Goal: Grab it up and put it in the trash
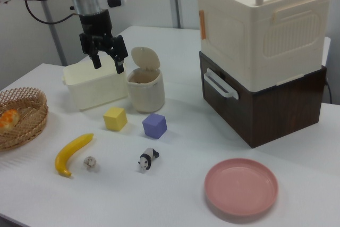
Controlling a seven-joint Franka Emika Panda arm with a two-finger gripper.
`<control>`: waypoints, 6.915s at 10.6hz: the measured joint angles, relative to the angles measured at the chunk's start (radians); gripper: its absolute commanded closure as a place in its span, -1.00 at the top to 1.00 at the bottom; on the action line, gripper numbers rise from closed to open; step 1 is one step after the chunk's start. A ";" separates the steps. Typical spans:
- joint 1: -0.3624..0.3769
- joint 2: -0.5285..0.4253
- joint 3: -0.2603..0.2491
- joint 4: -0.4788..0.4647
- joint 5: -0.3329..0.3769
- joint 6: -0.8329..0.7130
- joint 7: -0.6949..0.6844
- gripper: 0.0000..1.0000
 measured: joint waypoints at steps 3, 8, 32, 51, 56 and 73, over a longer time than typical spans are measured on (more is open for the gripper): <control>-0.001 0.000 -0.001 0.000 0.000 0.000 0.000 1.00; -0.001 0.000 -0.001 -0.001 0.000 0.000 0.000 1.00; 0.011 0.037 0.009 -0.058 0.000 0.041 -0.042 1.00; 0.180 0.175 0.019 -0.539 0.000 0.384 -0.043 -1.00; 0.149 0.185 0.016 -0.371 0.000 0.405 -0.043 -0.99; 0.085 0.396 0.018 -0.061 0.000 1.116 -0.008 0.64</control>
